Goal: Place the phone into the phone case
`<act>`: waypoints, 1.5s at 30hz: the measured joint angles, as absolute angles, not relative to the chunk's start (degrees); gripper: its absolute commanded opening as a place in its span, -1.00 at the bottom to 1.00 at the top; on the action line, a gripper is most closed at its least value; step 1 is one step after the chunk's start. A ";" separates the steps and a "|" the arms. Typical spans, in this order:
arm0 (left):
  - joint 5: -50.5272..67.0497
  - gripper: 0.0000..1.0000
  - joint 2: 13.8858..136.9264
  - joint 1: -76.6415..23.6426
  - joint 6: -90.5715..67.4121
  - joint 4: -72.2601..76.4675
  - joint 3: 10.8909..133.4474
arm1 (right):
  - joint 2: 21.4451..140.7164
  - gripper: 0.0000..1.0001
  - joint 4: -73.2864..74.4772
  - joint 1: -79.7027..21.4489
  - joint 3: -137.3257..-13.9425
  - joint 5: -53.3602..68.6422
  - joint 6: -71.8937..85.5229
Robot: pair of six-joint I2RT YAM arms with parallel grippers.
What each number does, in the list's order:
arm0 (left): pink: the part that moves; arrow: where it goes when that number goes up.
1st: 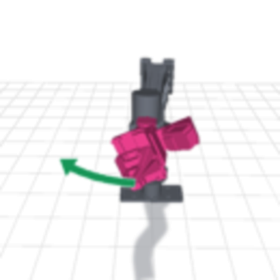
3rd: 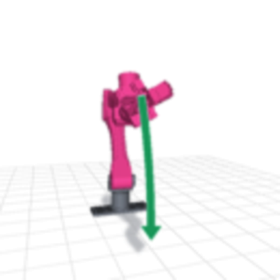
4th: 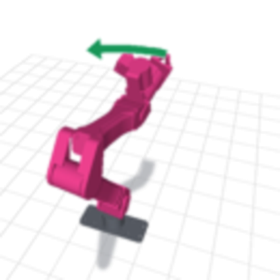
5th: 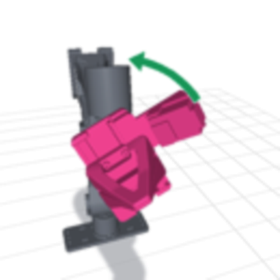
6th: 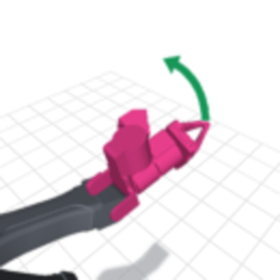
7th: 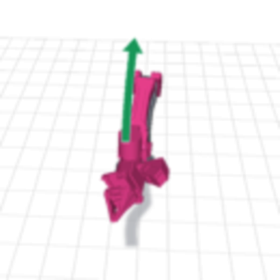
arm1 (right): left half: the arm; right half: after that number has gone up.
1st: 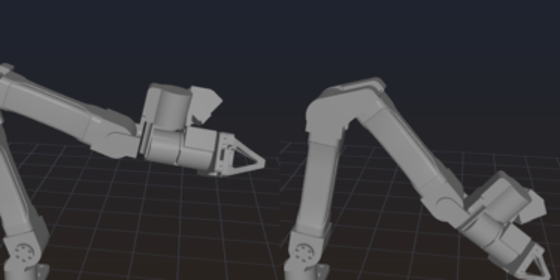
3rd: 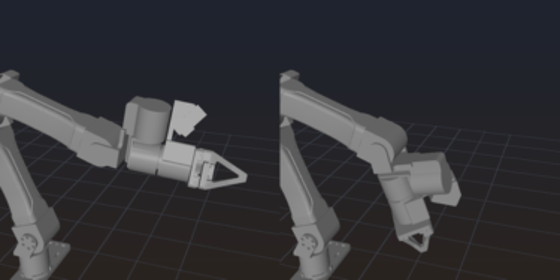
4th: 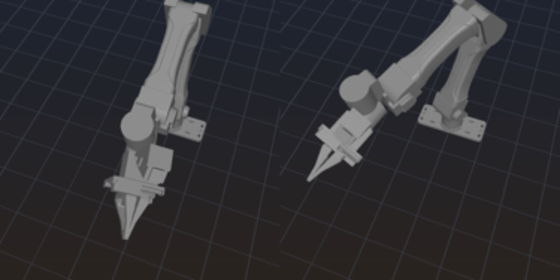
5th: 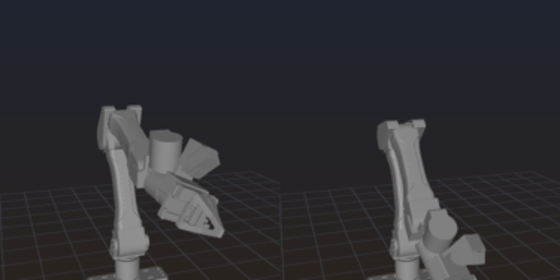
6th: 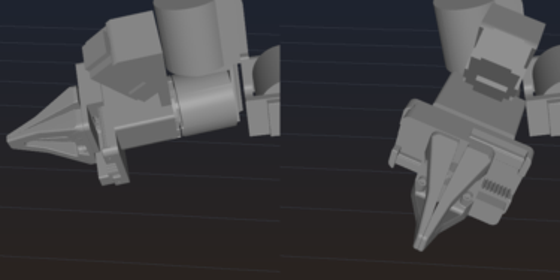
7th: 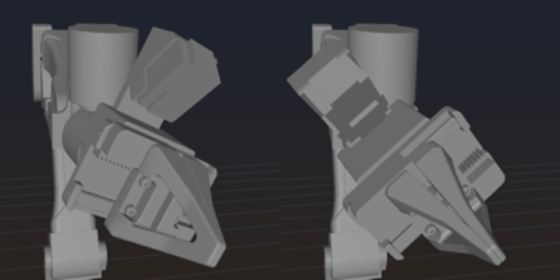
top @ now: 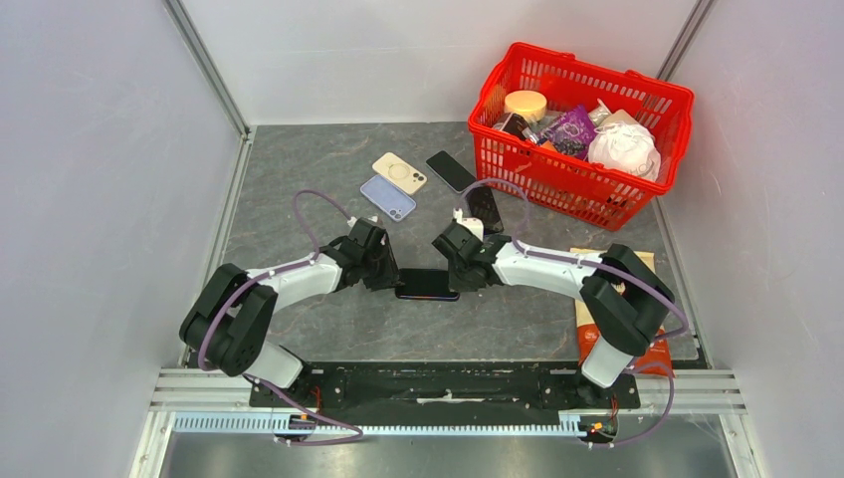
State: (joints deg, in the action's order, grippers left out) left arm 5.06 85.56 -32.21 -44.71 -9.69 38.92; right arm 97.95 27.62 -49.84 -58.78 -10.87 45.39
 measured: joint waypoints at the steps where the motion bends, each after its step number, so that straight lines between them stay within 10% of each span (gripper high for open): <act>1: 5.06 -0.34 85.58 -32.18 -44.71 -9.72 38.94 | 98.02 -1.00 27.68 -50.22 -58.83 -11.57 45.50; 19: 5.06 -0.35 86.85 -32.10 -44.71 -12.21 40.91 | 98.74 -1.00 25.76 -54.06 -56.77 -19.38 49.67; 33: 4.82 -0.35 87.39 -32.12 -44.69 -14.09 42.22 | 96.95 -0.54 24.03 -50.28 -55.86 -12.58 48.49; 45: 4.62 -0.35 87.74 -32.12 -44.64 -15.53 43.20 | 97.51 -0.87 24.49 -50.26 -55.48 -13.21 49.28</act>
State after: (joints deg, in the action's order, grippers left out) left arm 4.62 87.74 -32.12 -44.64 -15.53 43.20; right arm 97.51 24.49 -50.26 -55.48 -13.21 49.28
